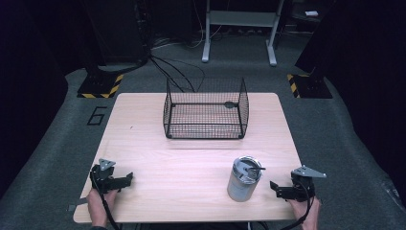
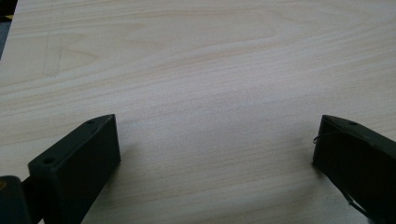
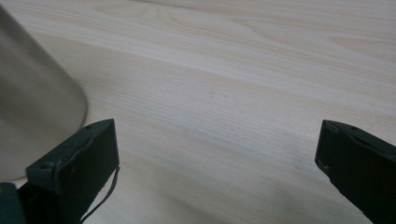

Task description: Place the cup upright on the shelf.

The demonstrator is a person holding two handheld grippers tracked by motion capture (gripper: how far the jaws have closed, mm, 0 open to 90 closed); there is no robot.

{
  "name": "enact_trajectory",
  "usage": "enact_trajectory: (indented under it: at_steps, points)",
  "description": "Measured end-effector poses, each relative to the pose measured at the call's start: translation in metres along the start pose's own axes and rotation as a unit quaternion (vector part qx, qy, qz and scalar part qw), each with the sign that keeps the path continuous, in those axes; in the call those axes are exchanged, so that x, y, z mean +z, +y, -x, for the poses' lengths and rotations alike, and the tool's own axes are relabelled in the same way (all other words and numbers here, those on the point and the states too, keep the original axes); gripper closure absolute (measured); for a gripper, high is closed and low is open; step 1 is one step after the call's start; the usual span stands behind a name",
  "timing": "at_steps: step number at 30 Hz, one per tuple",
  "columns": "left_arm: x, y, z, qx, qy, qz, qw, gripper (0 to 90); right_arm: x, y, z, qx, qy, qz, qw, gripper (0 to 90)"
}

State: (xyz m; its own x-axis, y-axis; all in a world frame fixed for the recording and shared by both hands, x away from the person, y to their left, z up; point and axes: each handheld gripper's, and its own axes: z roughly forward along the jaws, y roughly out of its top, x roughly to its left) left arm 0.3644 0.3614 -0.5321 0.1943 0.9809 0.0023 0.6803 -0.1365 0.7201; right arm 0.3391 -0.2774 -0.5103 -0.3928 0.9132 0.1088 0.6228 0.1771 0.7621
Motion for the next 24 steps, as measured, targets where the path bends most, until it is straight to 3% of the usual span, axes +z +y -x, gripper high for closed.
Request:
enact_trajectory:
  at_steps: [10,24]
  points:
    - [0.000,0.000,0.000,0.000,0.000,0.000,1.0000,0.4,-0.026,0.009,-0.023,-0.016,0.040,0.028,0.9987,0.0]
    - [0.000,0.000,0.000,0.000,0.000,0.000,1.0000,0.4,-0.044,0.022,-0.056,-0.049,0.098,0.053,0.9926,0.0]
